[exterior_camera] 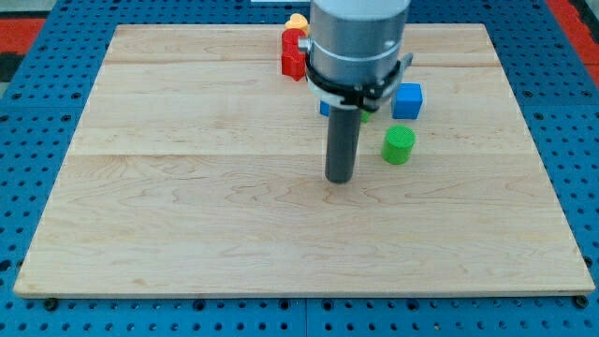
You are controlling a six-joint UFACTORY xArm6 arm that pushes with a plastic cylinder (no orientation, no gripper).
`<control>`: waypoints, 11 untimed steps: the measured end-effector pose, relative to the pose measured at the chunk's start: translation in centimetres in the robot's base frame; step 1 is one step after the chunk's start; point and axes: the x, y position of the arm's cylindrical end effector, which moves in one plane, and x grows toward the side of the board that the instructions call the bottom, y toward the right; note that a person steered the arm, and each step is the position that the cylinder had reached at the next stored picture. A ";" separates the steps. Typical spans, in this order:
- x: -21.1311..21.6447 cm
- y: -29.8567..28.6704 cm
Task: Push the green circle parallel to the right of the blue cube
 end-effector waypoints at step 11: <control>-6.3 19.4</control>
